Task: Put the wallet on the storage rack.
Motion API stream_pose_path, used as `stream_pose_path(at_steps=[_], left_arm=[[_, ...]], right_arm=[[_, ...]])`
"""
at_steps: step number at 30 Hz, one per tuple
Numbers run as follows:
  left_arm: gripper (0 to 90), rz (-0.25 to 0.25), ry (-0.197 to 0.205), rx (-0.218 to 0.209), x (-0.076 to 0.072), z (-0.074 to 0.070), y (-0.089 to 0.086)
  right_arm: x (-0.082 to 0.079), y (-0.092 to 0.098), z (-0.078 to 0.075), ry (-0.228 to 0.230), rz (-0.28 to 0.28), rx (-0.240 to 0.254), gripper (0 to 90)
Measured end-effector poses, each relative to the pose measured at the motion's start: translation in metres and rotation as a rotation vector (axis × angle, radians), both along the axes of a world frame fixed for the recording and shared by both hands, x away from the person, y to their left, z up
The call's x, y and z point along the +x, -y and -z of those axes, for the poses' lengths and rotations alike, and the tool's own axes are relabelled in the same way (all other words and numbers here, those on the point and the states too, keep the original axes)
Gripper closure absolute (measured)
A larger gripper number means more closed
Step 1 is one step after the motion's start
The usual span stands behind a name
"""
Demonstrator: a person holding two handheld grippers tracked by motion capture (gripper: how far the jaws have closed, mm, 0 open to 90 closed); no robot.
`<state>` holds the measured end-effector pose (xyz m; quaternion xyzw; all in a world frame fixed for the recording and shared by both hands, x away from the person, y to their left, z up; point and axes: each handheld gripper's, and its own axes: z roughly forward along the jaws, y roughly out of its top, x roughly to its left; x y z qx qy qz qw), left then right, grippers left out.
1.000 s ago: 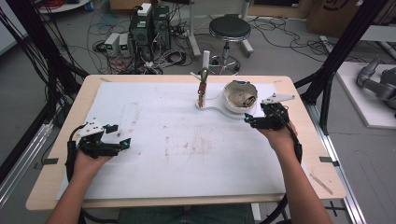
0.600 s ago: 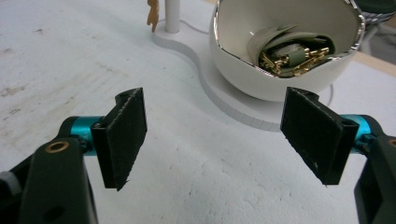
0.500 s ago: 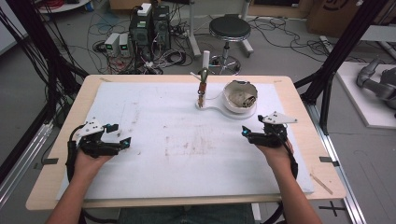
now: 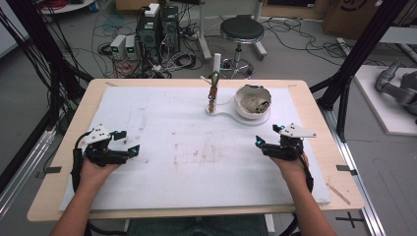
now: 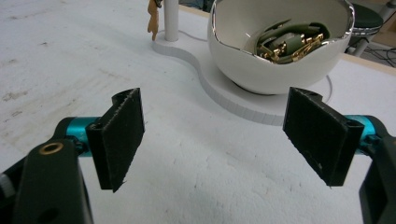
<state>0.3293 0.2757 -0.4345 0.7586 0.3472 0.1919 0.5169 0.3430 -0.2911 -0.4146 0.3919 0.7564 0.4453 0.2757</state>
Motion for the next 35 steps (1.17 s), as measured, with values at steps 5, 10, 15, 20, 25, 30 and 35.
stream_pose_path(at_steps=[5, 10, 15, 20, 25, 30, 35], left_arm=[[18.0, -0.001, 0.002, -0.006, 0.002, 0.0, 0.001], [18.0, 0.005, -0.001, 0.004, 0.003, 0.001, 0.003], [18.0, 0.01, 0.002, -0.005, 0.0, 0.001, 0.001], [18.1, 0.006, 0.002, -0.009, 0.0, 0.0, 0.001], [18.1, 0.005, 0.0, -0.003, 0.0, 0.0, 0.001], [18.1, 0.002, -0.002, -0.004, 0.001, 0.001, 0.0], [18.0, 0.003, -0.009, -0.001, 0.001, 0.001, 0.001]], right_arm=[[-0.002, 0.007, 0.001, 0.001, 0.01, 0.0, 21.0], [-0.002, 0.012, 0.001, 0.019, 0.035, -0.003, 21.0], [-0.001, 0.013, 0.0, 0.024, 0.049, 0.0, 20.9], [-0.001, 0.012, 0.001, 0.02, 0.05, -0.007, 20.1], [0.001, 0.012, 0.002, 0.011, 0.045, -0.008, 20.1], [0.002, 0.011, 0.003, -0.002, 0.04, -0.008, 20.0], [0.003, 0.01, 0.004, -0.01, 0.033, -0.011, 20.1]])
